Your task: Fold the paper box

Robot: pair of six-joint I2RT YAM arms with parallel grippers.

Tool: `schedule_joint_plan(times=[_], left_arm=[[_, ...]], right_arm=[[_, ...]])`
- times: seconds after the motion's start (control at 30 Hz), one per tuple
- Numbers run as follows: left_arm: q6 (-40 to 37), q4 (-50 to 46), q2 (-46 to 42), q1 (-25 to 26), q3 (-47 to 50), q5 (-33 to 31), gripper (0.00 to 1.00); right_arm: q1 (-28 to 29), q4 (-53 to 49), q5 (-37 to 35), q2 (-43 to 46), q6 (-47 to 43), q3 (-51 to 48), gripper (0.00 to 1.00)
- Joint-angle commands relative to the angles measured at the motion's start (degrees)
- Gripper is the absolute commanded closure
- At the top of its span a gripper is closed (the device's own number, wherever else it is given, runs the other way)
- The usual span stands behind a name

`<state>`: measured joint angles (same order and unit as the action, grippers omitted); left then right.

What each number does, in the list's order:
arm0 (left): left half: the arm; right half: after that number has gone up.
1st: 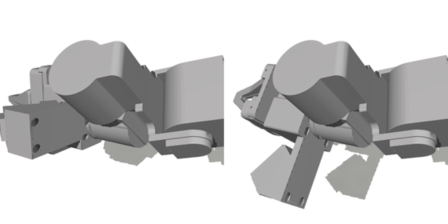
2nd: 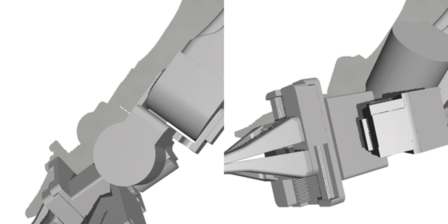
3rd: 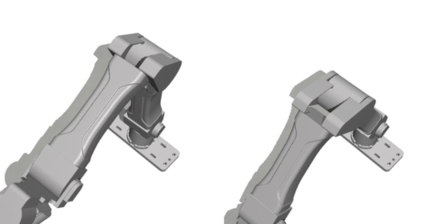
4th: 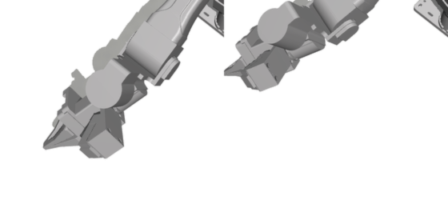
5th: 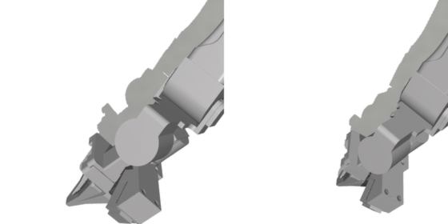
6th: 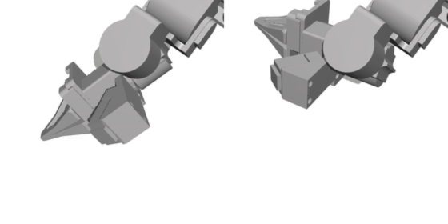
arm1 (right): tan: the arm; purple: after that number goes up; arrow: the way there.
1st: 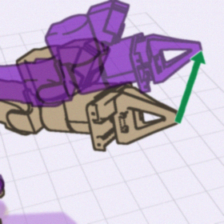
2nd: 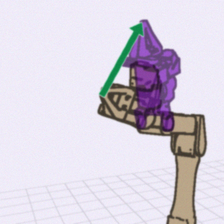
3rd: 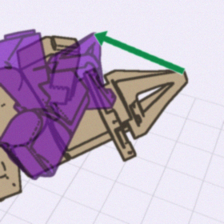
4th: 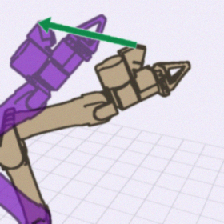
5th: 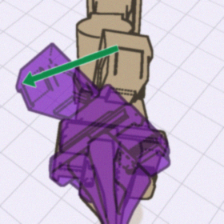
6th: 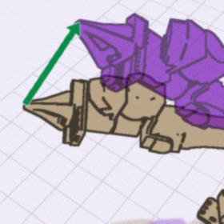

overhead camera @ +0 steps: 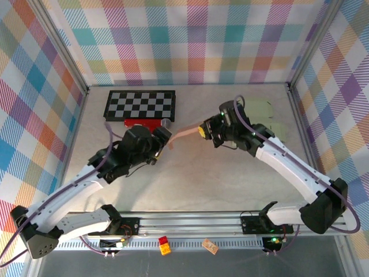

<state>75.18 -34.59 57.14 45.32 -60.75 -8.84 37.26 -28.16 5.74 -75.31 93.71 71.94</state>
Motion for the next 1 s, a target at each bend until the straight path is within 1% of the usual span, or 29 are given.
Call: schedule_joint_plan(times=[0.0,0.1,0.17,0.27,0.37,0.47,0.53,0.57,0.6,0.67,0.7,0.8,0.83,0.87,0.97], left_arm=[[-19.56,-14.44,-1.13,-0.03,-2.68,-6.24,0.25],[-33.74,-11.46,-2.45,0.0,-1.1,-7.71,0.33],[-40.72,-7.96,-4.24,-0.01,0.79,-8.72,0.33],[-51.15,2.61,-8.22,0.12,6.16,-7.05,0.31],[-57.04,10.07,-10.75,0.37,9.94,-6.53,0.3],[-59.97,12.1,-11.18,0.8,11.97,-7.13,0.29],[-61.26,14.98,-10.73,1.04,13.55,-6.18,0.28],[-61.46,15.96,-10.29,1.3,13.88,-6.18,0.23],[-61.83,17.27,-9.68,1.46,14.04,-6.26,0.21],[-62.63,18.16,-8.48,1.96,13.96,-7.15,0.2],[-63.15,20.34,-7.84,2.26,13.91,-8.06,0.2],[-64.65,21.49,-7.18,2.83,14.31,-9.35,0.17],[-64.87,21.84,-7.2,3.02,14.58,-9.68,0.14],[-64.81,21.61,-7.05,3.12,14.61,-10.35,0.13],[-65.35,20.52,-5.12,3.25,14.35,-12.85,0.13]], right_arm=[[-1.12,-6.85,5.15,-3.02,-2.84,6.63,1.0],[-1.73,-11.12,7.07,-5.62,-3.01,12.3,1.0],[-2.3,-12.22,8.15,-6.69,-3.1,14.87,1.0],[-3.01,-14.59,9.15,-7.98,-2.65,18.0,1.0],[-3.95,-14.31,10.05,-8.23,-1.08,18.53,1.0],[-4.8,-14.38,11.14,-8.66,0.14,19.1,1.0],[-5.08,-14.49,11.87,-9.04,0.84,19.51,1.0],[-5.13,-14.85,12.0,-9.19,1.1,19.87,1.0],[-5.17,-15.14,12.1,-9.33,1.22,19.99,1.0],[-5.26,-15.26,12.18,-9.5,1.77,20.03,1.0],[-5.26,-15.35,12.23,-9.59,2.07,20.07,1.0],[-5.5,-15.65,11.93,-9.69,2.43,20.33,1.0],[-5.6,-15.63,12.05,-9.77,2.66,20.18,1.0],[-5.7,-15.45,12.26,-9.86,2.89,20.16,1.0],[-5.79,-15.13,12.62,-10.03,3.43,20.29,1.0]])
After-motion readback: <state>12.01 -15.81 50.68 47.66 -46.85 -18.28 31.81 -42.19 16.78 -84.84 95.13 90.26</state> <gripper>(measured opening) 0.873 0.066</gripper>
